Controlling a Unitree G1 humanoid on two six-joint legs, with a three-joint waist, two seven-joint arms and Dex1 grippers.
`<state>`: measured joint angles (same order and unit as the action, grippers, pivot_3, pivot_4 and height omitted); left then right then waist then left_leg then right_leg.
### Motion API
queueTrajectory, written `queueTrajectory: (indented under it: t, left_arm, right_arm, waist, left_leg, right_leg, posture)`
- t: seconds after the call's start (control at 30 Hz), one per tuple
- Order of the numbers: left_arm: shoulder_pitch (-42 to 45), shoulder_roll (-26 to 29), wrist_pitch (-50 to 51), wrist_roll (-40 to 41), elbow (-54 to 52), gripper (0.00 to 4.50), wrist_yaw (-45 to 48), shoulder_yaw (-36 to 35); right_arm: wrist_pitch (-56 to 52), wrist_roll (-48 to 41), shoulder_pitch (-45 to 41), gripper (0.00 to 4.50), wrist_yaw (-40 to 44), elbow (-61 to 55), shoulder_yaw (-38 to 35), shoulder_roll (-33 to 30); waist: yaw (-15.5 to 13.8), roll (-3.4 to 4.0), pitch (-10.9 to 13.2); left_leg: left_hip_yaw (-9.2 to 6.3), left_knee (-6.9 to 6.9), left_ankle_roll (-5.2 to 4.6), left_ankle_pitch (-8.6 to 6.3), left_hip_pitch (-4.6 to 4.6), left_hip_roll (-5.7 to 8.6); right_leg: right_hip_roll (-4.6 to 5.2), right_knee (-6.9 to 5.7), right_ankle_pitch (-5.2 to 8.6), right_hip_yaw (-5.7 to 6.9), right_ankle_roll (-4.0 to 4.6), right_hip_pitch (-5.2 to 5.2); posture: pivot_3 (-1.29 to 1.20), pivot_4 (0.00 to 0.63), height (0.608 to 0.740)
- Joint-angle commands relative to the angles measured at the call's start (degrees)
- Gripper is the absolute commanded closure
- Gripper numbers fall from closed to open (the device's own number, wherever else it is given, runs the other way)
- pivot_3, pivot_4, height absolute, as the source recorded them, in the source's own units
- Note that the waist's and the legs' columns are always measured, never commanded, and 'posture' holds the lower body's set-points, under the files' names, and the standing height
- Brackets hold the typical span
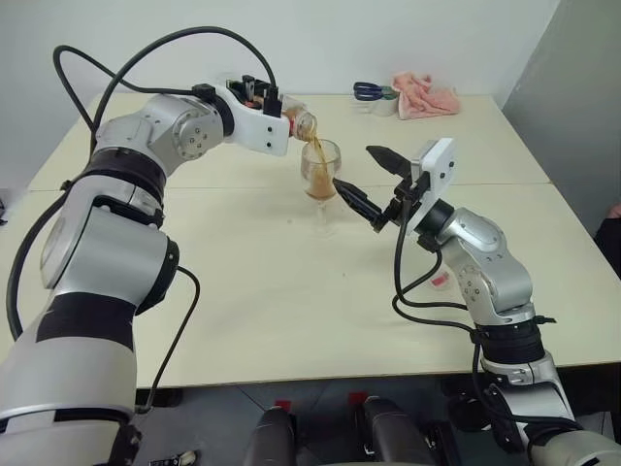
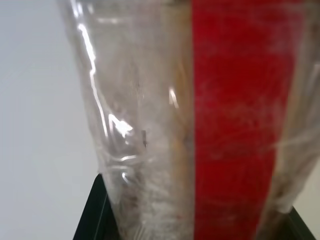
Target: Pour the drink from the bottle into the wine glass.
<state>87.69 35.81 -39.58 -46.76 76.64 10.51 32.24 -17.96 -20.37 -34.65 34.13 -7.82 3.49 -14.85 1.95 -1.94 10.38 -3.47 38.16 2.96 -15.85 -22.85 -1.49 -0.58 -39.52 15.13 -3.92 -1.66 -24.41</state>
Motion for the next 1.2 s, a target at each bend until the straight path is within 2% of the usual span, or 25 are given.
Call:
queueTrajectory:
  t: [0.03,0.7,0.9,1.2]
  left_arm:
    - [2.9,1.3,-0.4,-0.3,-0.7,2.88,-1.8,0.0]
    - [2.7,0.4,0.2,-0.1,-0.6,2.88,-1.8,-0.8]
    - [1.1,-0.7,0.0,4.2,-1.1,2.88,0.5,-4.0]
    - [-1.7,-2.1,0.6,14.8,-3.3,2.88,9.6,-11.7]
  right_arm:
    - [1.2,-0.5,-0.2,0.0,0.5,-2.0,-0.3,0.2]
    - [1.0,-0.1,-0.1,0.0,0.7,-2.1,-0.6,-0.1]
    - [0.7,-0.3,-0.1,0.0,0.6,-2.0,-0.7,-0.1]
    - [0.0,-0.9,-0.5,0.0,0.9,-2.2,-0.5,0.1]
  waist:
    - [0.0,0.0,0.0]
    - [0.0,0.0,0.0]
    - [0.0,0.0,0.0]
    - [0.1,0.0,0.0]
  left_leg:
    - [0.0,0.0,0.0,0.0,0.0,0.0]
    - [-0.01,0.21,0.0,0.0,0.0,0.01]
    - [-0.01,0.24,0.0,0.0,-0.01,0.02]
    - [0.0,0.26,0.0,0.0,0.01,0.02]
  right_leg:
    - [0.0,-0.01,0.0,0.0,0.0,0.0]
    - [0.0,-0.23,0.0,0.0,0.0,0.0]
    - [0.0,-0.26,0.0,0.0,0.0,0.0]
    - [0.0,-0.32,0.0,-0.01,0.0,0.0]
  posture:
    - [0.0,0.15,0.74]
    - [0.0,0.15,0.74]
    - [0.0,0.15,0.74]
    - [0.0,0.15,0.74]
